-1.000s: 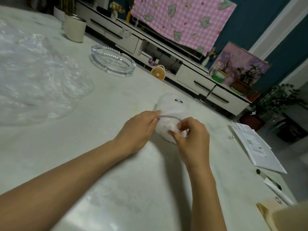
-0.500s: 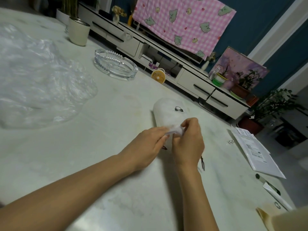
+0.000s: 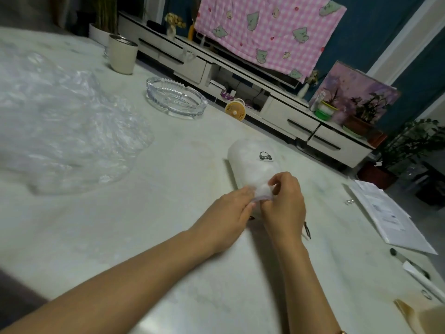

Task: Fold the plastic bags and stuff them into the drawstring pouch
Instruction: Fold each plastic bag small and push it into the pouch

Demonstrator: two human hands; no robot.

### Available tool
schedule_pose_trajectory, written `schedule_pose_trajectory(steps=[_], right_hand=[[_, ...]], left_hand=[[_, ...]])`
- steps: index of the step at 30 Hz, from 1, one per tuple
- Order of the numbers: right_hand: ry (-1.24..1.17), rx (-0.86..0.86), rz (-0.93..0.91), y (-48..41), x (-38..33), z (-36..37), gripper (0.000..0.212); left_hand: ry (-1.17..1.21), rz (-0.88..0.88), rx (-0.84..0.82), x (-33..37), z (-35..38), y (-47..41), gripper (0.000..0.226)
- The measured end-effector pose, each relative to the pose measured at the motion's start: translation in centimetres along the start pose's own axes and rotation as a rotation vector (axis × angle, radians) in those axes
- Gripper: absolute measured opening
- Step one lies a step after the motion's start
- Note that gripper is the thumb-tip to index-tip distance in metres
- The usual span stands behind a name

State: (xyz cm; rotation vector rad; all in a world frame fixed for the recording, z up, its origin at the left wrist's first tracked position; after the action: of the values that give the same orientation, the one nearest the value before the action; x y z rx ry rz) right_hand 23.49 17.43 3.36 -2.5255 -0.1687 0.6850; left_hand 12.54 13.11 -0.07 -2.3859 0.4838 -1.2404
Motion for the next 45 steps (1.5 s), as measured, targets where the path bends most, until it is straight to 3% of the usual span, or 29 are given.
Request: schedule_pose_trajectory(steps=[3, 7, 11, 15, 17, 19, 23, 26, 28, 30, 36, 39, 41, 43, 45], right_hand=[[0.044, -0.020, 0.050, -0.1, -0.6, 0.4, 0.025], [0.053, -0.184, -0.084, 0.5, -2.5, 0.2, 0.045], [-0.109, -0.001, -0.223, 4.2, -6.0, -1.0, 0.036], [-0.254, -0.158, -0.357, 6.6, -7.8, 1.5, 0.026], [-0.245, -0.255, -0.378, 7.4, -7.8, 2.4, 0.021], [-0.260, -0.316, -0.373, 7.9, -7.7, 2.6, 0.017], [-0.267, -0.317, -0.377, 7.6, -7.7, 1.9, 0.015], [-0.311, -0.326, -0.354, 7.4, -8.0, 1.7, 0.015], [-0.344, -0.357, -0.331, 7.4, -8.1, 1.8, 0.015], [-0.346, -0.377, -0.330, 7.6, -8.3, 2.0, 0.015], [-0.317, -0.379, -0.304, 7.4, -8.0, 2.2, 0.018], [-0.285, -0.361, -0.301, 7.2, -7.8, 2.2, 0.018], [-0.270, -0.348, -0.303, 7.2, -7.6, 2.1, 0.017], [-0.263, -0.335, -0.301, 7.0, -7.5, 2.0, 0.017], [-0.263, -0.317, -0.300, 6.7, -7.4, 1.9, 0.016]], left_hand=[[-0.143, -0.015, -0.056, -0.2, 0.2, 0.0, 0.046], [-0.386, -0.041, -0.009, -1.2, -3.2, 2.7, 0.051], [-0.683, -0.039, 0.205, -3.8, -10.0, 7.6, 0.036], [-0.890, -0.281, 0.207, -6.5, -14.7, 10.1, 0.036], [-0.885, -0.424, 0.095, -5.9, -14.9, 9.9, 0.023], [-0.941, -0.487, 0.096, -5.6, -14.9, 9.5, 0.014], [-1.021, -0.256, 0.265, -4.9, -15.3, 9.3, 0.035], [-0.853, 0.004, 0.376, -3.1, -14.6, 11.0, 0.025], [-0.760, 0.108, 0.278, -1.9, -13.7, 12.1, 0.020], [-0.692, 0.082, 0.154, -1.4, -13.1, 12.9, 0.026], [-0.593, -0.031, 0.153, -0.2, -14.7, 8.3, 0.025], [-0.703, -0.255, -0.150, -2.4, -13.8, 4.0, 0.044], [-0.841, -0.344, -0.311, -3.8, -12.7, 1.9, 0.044], [-0.958, -0.361, -0.319, -5.0, -12.0, 0.6, 0.020], [-1.027, -0.336, -0.249, -5.5, -12.1, 0.3, 0.030]])
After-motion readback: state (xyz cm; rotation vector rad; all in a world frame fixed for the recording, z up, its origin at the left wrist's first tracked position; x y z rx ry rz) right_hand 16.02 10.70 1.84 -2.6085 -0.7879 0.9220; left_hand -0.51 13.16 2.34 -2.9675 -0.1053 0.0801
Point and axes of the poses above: each hand's wrist, its own y-axis away from the middle knuckle, its own z-axis out of the palm, x = y × z, the point moved 3 cm from there along -y, towards the middle knuckle, and after that the axes turned 5 degrees about z, right-handed, at the moved point
